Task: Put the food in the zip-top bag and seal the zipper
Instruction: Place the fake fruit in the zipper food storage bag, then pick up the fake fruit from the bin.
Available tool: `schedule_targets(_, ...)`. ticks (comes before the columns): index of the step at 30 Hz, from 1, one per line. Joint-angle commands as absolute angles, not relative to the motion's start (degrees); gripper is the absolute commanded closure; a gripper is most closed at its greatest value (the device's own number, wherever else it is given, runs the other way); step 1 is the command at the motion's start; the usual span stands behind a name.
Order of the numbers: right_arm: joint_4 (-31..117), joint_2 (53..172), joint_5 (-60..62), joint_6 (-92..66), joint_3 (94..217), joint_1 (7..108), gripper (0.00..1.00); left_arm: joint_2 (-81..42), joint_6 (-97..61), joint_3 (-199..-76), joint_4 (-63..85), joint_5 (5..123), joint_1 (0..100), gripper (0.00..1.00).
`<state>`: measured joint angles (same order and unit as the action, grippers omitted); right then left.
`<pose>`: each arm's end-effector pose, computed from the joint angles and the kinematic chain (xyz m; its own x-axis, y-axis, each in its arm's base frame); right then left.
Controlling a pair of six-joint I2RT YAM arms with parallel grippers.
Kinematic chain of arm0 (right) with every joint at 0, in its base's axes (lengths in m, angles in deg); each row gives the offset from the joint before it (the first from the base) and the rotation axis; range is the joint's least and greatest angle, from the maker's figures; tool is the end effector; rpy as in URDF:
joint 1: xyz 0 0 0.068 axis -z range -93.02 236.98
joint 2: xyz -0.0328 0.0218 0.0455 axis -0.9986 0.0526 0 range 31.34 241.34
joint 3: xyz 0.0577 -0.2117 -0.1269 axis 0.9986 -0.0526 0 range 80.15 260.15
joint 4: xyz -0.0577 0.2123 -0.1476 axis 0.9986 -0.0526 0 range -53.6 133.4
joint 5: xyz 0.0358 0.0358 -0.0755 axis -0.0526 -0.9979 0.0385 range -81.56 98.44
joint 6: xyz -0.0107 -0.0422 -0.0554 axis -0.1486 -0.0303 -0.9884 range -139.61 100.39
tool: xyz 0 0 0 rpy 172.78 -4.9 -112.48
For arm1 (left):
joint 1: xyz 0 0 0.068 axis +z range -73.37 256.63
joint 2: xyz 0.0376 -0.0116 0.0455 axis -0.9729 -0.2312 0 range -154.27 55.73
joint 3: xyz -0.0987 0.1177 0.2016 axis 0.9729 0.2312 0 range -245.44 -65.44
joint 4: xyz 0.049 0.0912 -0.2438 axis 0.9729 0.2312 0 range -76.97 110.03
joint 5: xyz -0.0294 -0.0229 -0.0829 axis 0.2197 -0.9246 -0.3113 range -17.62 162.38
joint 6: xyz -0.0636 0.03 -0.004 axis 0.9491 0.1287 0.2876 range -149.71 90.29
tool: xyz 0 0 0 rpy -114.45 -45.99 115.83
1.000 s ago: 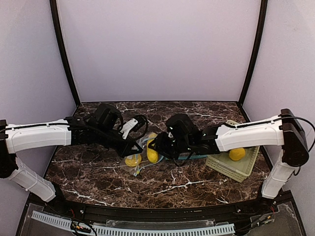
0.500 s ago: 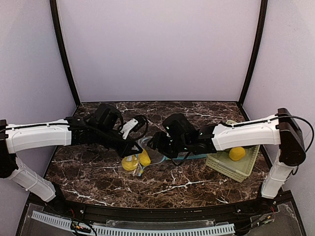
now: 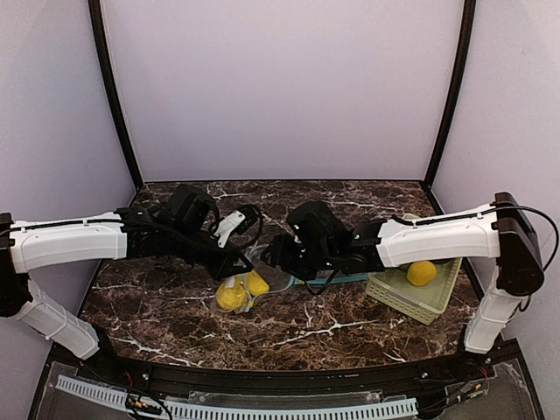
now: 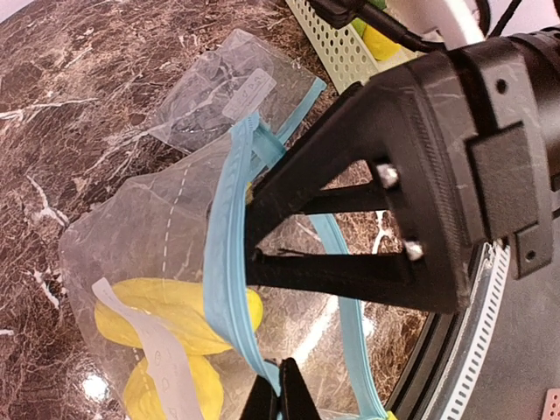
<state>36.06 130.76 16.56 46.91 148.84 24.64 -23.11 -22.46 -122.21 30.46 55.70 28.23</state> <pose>0.1963 0.3573 0.1979 -0.8709 0.2942 -0.3936 -0.0663 0.7233 0.6874 0.2037 -0.2544 0.2328 -0.5278 0.4126 -0.7425 0.8033 0.5265 -0.2785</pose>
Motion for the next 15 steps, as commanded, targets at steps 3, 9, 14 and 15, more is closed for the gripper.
schedule_targets(3, 36.3, 126.51, 18.7, 37.46, 150.24, 21.97, 0.38, -22.69, -22.68, -122.6, 32.69, 60.49, 28.99, 0.99)
schedule_targets(9, 38.85, 119.6, 15.41, 30.61, 144.42, 21.03, 0.33, -22.6, -20.96, -122.61, 33.69, 64.49, 31.33, 0.99)
schedule_targets(14, 36.88, 109.82, 17.51, 26.49, 138.36, 20.98, 0.27, -21.28, -20.82, -122.37, 33.56, 66.14, 32.32, 0.99)
schedule_targets(15, 35.25, 107.58, 19.19, 25.73, 137.54, 21.0, 0.25, -20.96, -20.98, -122.29, 33.55, 66.58, 32.38, 0.99)
